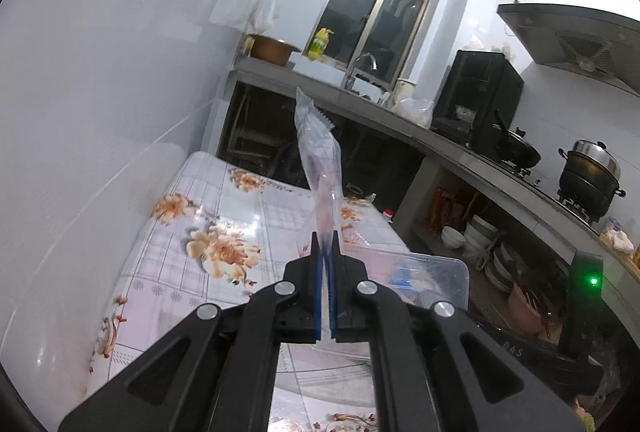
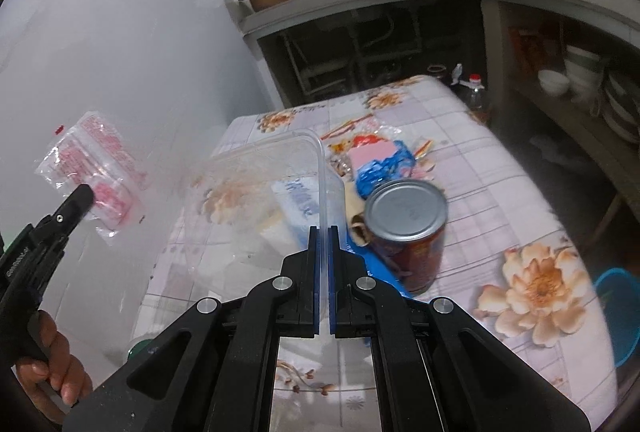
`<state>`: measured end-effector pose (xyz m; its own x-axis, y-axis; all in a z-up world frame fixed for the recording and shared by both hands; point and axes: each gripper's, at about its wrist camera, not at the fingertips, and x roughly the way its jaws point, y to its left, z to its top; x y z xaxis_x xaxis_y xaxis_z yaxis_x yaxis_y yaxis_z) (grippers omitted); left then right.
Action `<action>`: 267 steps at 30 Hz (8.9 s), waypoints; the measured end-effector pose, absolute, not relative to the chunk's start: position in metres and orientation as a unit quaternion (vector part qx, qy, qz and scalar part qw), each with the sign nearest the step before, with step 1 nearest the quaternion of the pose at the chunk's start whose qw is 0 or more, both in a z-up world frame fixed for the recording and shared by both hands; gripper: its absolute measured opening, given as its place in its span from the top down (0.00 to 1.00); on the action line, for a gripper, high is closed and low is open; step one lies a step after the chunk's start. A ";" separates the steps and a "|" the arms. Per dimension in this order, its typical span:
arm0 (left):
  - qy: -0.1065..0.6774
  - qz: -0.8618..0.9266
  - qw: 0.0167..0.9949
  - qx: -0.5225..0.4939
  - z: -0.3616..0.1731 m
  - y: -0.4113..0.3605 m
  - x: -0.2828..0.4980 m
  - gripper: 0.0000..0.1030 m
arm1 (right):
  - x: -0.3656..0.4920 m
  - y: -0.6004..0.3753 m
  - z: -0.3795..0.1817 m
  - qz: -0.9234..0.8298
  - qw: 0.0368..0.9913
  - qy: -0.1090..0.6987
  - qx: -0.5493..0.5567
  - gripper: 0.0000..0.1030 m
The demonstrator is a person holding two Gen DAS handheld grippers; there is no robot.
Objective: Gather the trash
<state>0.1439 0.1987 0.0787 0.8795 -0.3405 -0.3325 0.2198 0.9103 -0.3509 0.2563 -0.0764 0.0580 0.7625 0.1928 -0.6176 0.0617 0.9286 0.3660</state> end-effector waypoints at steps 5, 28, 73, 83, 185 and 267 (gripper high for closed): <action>0.190 -0.158 0.958 -0.143 0.089 0.188 0.135 0.98 | 0.240 -0.097 0.070 0.024 0.926 0.323 0.195 0.98; 0.244 -0.356 0.899 -0.071 0.098 -0.001 0.119 0.98 | 0.090 -0.284 0.078 -0.152 0.916 0.258 0.269 0.98; 0.566 -0.470 0.668 0.115 -0.101 -0.465 0.139 0.46 | -0.066 -0.503 -0.179 -0.442 0.688 0.386 0.427 0.98; 0.490 -0.466 0.732 0.085 -0.011 -0.351 0.147 0.31 | 0.008 -0.529 -0.221 -0.410 0.693 0.420 0.419 0.54; 0.437 -0.171 0.857 -0.214 -0.005 0.066 0.184 0.16 | 0.143 -0.195 -0.002 0.052 0.844 0.514 0.145 0.41; 0.455 -0.179 0.870 -0.057 0.019 0.061 0.083 0.53 | 0.080 -0.281 -0.013 0.123 0.810 0.439 0.368 0.47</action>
